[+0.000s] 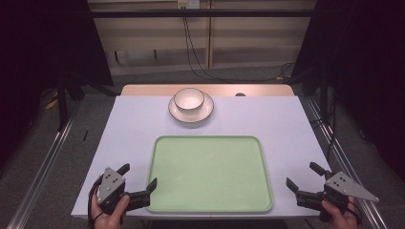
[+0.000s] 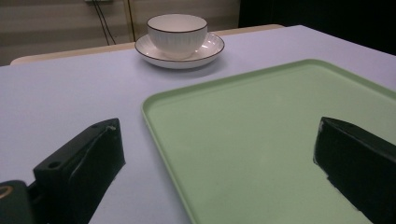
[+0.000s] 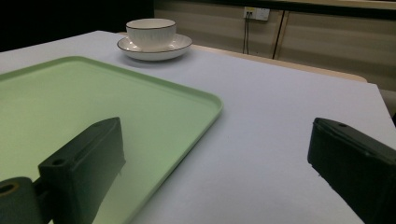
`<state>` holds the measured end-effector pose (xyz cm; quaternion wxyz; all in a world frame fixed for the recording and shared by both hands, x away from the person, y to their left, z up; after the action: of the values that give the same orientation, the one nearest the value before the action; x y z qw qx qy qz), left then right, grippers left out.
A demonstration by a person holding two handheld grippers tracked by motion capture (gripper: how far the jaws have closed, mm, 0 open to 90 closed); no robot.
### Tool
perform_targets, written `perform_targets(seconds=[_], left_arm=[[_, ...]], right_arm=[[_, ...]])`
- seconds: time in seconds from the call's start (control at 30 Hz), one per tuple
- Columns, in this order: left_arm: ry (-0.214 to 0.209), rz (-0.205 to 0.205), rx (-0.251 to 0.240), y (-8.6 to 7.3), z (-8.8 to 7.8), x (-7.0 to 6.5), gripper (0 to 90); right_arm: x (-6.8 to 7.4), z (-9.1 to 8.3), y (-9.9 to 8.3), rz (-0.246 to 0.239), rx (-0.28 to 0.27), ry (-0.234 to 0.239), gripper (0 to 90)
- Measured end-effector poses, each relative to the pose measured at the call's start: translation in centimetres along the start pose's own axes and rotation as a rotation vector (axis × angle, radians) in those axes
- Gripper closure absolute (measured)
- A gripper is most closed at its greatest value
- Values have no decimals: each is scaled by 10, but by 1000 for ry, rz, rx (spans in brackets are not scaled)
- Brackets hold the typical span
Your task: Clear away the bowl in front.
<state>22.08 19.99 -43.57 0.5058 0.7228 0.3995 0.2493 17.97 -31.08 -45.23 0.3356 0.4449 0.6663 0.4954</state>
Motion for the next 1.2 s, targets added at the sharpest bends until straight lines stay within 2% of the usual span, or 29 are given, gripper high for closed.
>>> perform_targets(seconds=[0.03,0.17,0.33,0.4,0.43,0.57,0.77,0.83,0.93,1.0,1.07,1.13,1.2], left_arm=[[12,-5,3,0,0,0,16],[6,-14,0,0,1,-1,15],[-2,0,6,0,1,-2,20],[-20,2,9,1,3,-4,20],[-11,10,22,1,3,-4,24],[-44,16,21,2,7,-7,23],[-53,-12,5,9,17,-10,23],[-67,2,13,10,19,-11,26],[-68,3,16,11,22,-11,26],[-69,20,23,16,24,-9,28],[-85,17,17,19,28,-8,27],[-74,24,22,21,32,-9,31],[-90,20,17,24,37,-10,34]], right_arm=[[0,0,0,2,-2,5,28],[0,0,0,-1,-7,11,18],[0,0,0,-1,1,13,17],[0,1,0,-4,3,18,17],[1,1,0,-4,5,22,17],[3,1,0,-12,1,21,13],[3,2,0,-24,5,36,13],[4,2,0,-30,8,39,13],[5,1,0,-33,11,48,13],[5,2,0,-33,9,50,13],[5,2,0,-39,9,50,13],[5,3,0,-39,6,48,13],[5,3,0,-37,10,51,13]])
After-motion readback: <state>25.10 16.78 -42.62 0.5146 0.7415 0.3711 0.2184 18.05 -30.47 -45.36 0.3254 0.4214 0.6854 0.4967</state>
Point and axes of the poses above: each handheld gripper's, and its own axes: z roughly forward along the jaws, y roughly out of its top, x roughly to its left, the point moved 3 cm from there along z, roughly forward along the jaws, and after that the axes turned 1 degree about -y, right-handed, at the moved point
